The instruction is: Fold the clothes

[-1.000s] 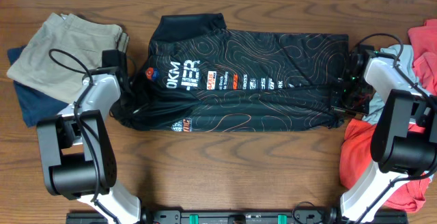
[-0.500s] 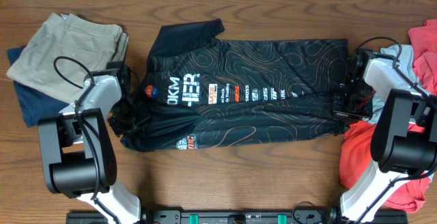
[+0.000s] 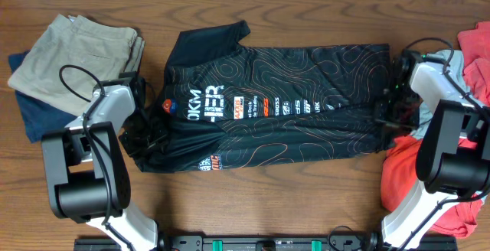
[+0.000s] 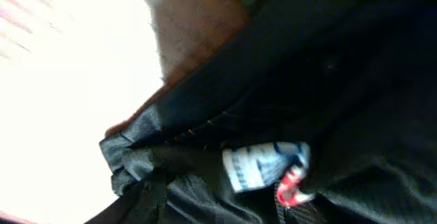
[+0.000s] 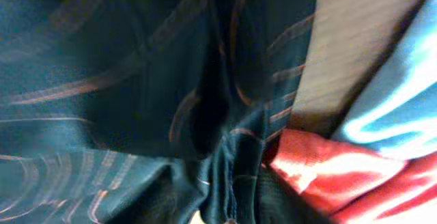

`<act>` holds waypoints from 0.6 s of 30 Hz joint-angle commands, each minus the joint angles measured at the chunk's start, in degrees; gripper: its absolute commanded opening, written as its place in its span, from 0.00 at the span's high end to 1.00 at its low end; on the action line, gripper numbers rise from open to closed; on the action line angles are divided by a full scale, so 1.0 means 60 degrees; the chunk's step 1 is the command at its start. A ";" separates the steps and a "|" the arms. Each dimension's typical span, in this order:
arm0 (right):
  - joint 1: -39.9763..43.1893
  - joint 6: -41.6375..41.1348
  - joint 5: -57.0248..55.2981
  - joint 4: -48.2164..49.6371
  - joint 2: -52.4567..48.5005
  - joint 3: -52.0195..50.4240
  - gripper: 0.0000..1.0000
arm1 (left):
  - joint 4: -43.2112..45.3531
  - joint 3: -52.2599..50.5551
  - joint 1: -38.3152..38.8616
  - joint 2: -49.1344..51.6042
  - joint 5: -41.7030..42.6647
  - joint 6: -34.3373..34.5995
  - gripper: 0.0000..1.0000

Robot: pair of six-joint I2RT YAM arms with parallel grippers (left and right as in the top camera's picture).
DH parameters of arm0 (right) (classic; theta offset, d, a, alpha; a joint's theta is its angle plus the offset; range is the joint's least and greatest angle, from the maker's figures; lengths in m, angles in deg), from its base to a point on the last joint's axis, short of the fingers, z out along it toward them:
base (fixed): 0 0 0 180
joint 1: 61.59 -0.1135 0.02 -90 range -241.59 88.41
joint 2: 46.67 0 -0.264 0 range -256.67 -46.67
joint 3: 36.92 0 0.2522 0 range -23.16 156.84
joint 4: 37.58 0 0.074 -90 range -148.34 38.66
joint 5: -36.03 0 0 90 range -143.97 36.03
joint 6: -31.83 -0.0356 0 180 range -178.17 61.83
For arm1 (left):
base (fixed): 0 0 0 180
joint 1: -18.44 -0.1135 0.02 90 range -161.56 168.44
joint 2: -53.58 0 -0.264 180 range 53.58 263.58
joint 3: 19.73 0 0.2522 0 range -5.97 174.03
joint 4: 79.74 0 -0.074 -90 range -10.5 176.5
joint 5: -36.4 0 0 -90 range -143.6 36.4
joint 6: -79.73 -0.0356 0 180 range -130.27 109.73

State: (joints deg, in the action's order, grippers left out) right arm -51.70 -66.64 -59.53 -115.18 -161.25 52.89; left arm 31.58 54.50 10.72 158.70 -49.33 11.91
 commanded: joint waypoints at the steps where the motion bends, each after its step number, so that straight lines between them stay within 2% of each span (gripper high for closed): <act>1: 0.0135 -0.0080 0.0073 -0.0036 0.0306 0.0761 0.54 | 0.0284 0.0532 -0.0047 -0.0896 -0.0142 -0.0375 0.38; 3: 0.0138 -0.0084 0.0076 -0.0047 0.0364 0.1067 0.53 | 0.0612 0.0696 -0.0047 -0.1279 -0.0117 -0.0382 0.28; 6: 0.0135 -0.0084 0.0084 -0.0044 0.0452 0.1443 0.55 | 0.1264 0.0860 -0.0036 -0.1716 0.0044 -0.0572 0.20; 11: 0.0127 -0.0084 0.0168 0.0106 0.0492 0.1592 0.55 | 0.2466 0.1078 -0.0029 -0.1803 0.1140 -0.0805 0.18; 18: 0.0127 -0.0157 0.0266 0.0576 0.0492 0.1592 0.51 | 0.3745 0.1537 -0.0029 -0.1738 0.1220 -0.1155 0.18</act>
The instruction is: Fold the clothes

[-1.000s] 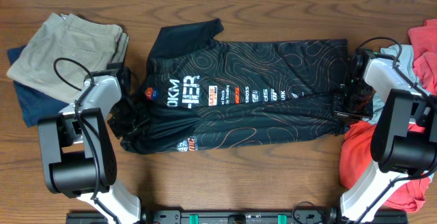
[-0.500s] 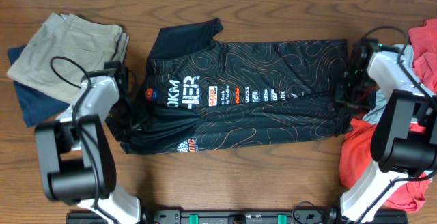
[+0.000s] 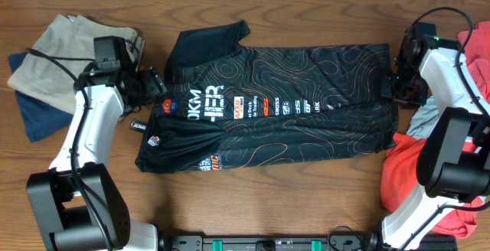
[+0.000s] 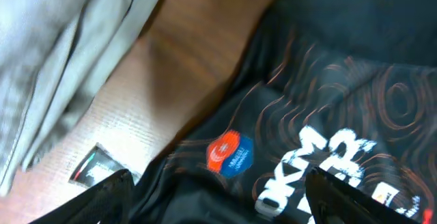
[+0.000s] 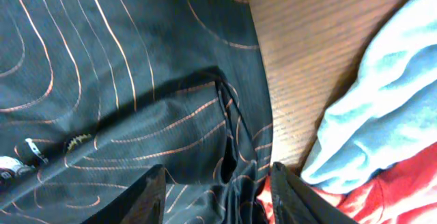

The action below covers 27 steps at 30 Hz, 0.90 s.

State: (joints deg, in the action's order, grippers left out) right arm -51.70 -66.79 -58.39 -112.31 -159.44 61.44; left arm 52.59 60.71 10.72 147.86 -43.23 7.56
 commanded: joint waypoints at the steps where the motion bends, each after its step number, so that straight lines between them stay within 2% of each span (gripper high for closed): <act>1: 0.0127 -0.0127 0.0131 0.0131 0.0189 0.0168 0.50 | 0.0339 0.0627 -0.0011 0.0124 0.0197 -0.0488 0.18; 6: 0.0127 -0.0127 0.0503 0.0270 0.0189 0.0168 0.48 | 0.1479 0.0925 0.0120 0.0648 0.0204 -0.0546 0.14; 27: 0.0127 -0.0124 0.0499 -0.0026 0.0189 0.0168 0.49 | 0.6073 0.0929 0.1035 0.3195 0.0193 -0.1071 0.14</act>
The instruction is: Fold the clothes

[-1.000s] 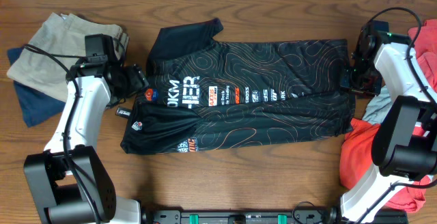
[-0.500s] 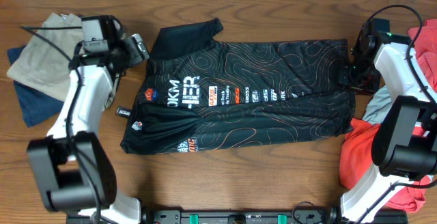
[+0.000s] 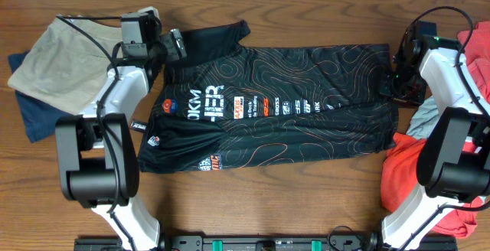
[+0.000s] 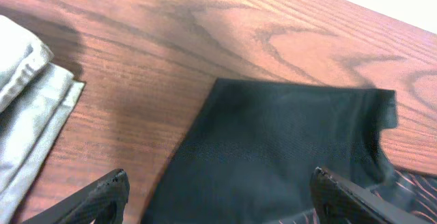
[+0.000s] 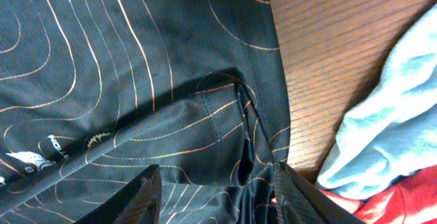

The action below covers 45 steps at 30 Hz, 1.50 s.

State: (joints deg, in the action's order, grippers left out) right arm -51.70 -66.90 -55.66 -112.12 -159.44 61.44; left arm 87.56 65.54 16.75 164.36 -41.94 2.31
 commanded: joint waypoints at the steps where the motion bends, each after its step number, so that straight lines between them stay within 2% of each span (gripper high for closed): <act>1: 0.0127 -0.0106 0.0044 -0.0076 0.0189 0.0168 0.49 | 0.0375 0.0124 0.0029 0.0579 -0.0018 -0.0197 0.14; 9: 0.0127 -0.0106 0.0044 -0.0237 0.0189 0.0168 0.49 | 0.1137 0.0124 0.0033 0.1530 -0.0015 -0.0197 0.14; 18: 0.0127 -0.0106 0.0044 -0.0339 0.0189 0.0168 0.49 | 0.1213 0.0124 0.0426 0.2255 0.0219 -0.0197 0.15; 22: 0.0127 -0.0106 0.0044 -0.0339 0.0189 0.0168 0.49 | 0.1166 0.0124 0.0812 0.2273 0.0222 -0.0200 0.23; 24: 0.0127 -0.0106 0.0044 -0.0339 0.0189 0.0168 0.49 | 0.1155 0.0124 0.0907 0.2273 0.0193 -0.0200 0.32; 28: 0.0127 -0.0106 0.0044 -0.0375 0.0189 0.0168 0.49 | 0.1089 0.0124 0.0911 0.2273 -0.0022 -0.0200 0.58; 31: 0.0127 -0.0106 0.0044 -0.0368 0.0189 0.0168 0.49 | 0.1056 0.0124 0.0892 0.2273 -0.0219 -0.0200 0.92; 39: 0.0127 -0.0106 0.0040 0.0146 0.0189 0.0168 0.47 | 0.1056 0.0124 0.0874 0.1687 -0.0237 -0.0197 0.94; 45: 0.0127 -0.0109 0.0040 0.1654 0.0186 0.0160 0.47 | 0.0466 0.0124 0.0801 0.0586 -0.0240 0.0098 0.94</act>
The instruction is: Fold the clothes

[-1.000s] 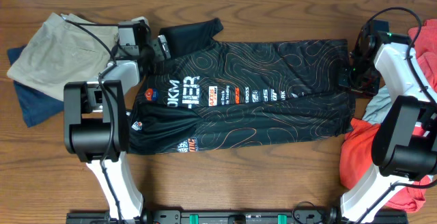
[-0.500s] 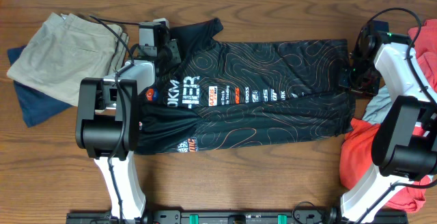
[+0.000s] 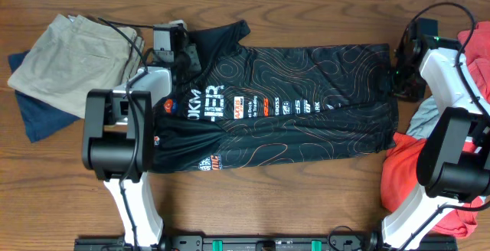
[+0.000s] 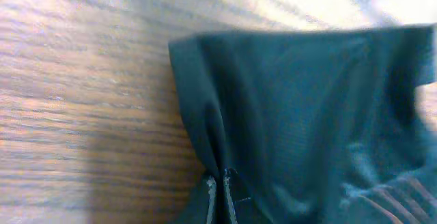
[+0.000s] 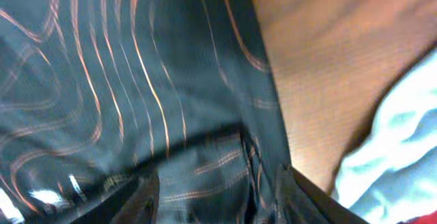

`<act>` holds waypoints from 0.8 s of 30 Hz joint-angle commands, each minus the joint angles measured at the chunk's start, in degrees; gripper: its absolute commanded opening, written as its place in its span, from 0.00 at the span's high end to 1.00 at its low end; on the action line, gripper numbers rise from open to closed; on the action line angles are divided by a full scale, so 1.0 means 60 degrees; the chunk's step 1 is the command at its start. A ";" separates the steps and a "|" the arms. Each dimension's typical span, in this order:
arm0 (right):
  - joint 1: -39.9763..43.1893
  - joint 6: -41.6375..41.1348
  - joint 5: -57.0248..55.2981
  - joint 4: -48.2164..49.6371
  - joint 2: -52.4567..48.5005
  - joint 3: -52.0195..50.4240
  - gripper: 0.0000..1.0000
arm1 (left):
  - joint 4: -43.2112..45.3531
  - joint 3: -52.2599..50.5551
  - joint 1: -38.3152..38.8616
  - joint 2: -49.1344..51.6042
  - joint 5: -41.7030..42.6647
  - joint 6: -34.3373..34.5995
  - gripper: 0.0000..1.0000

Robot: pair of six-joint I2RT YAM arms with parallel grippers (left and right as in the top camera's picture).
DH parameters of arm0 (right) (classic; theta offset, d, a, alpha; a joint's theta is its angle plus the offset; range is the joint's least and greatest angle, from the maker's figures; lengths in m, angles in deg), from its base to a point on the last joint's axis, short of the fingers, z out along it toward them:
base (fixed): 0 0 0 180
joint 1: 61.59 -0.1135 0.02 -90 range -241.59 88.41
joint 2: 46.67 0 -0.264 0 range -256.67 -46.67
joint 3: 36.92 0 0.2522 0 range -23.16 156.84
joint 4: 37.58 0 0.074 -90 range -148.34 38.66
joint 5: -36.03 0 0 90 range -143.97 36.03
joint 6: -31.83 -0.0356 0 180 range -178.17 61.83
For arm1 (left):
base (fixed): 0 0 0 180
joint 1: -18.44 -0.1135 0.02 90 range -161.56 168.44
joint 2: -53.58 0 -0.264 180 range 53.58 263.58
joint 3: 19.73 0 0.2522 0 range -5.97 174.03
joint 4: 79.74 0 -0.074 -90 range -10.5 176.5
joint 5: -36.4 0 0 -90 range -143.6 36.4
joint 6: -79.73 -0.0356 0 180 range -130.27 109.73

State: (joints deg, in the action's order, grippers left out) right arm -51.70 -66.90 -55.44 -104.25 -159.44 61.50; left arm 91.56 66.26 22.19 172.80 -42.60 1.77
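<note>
A black jersey (image 3: 291,105) with orange contour lines and sponsor logos lies spread flat, collar end to the left. Its far sleeve (image 4: 293,108) sticks out at the top left. My left gripper (image 4: 220,198) is down at that sleeve's edge, fingers pressed together with fabric pinched between them; overhead shows it (image 3: 186,52) at the sleeve's left side. My right gripper (image 5: 218,203) hovers open over the jersey's right hem, dark fingers (image 5: 145,197) wide apart; in the overhead view it (image 3: 400,75) is at the far right corner of the hem.
Folded beige trousers (image 3: 73,56) lie on a navy cloth (image 3: 34,117) at the far left. Red clothes (image 3: 406,178) and a light blue garment (image 5: 396,162) are heaped at the right edge, just past the hem. Bare wood (image 3: 268,197) runs along the front.
My left gripper was open above the far sleeve; now it is lower and shut on the sleeve's edge. My right gripper stays open and has shifted slightly farther along the hem.
First both grippers were pressed into the jersey, left at its near left corner, right at the right hem. Then both stood open, the left near the chest logo. Later the left hung open over the far sleeve, and now grips it.
</note>
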 commanded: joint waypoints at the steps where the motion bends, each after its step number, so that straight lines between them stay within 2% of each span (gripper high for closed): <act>1: 0.0127 -0.0109 0.0004 0.0634 0.0186 0.0138 0.47 | -0.0437 0.0004 -0.0106 -0.0980 -0.0127 0.0189 0.94; 12: 0.0127 -0.0109 0.0004 0.3625 0.0047 0.0113 0.49 | -0.2353 0.0004 -0.0350 -0.1566 -0.0200 0.0193 0.94; 24: 0.0127 -0.0149 0.0007 0.5949 -0.1643 0.0113 0.48 | -0.2834 0.0004 -0.0667 -0.1745 -0.0197 0.0368 0.94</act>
State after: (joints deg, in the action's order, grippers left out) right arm -51.70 -66.92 -55.42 -69.87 -165.99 61.55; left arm 74.75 66.28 18.41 164.25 -43.32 3.45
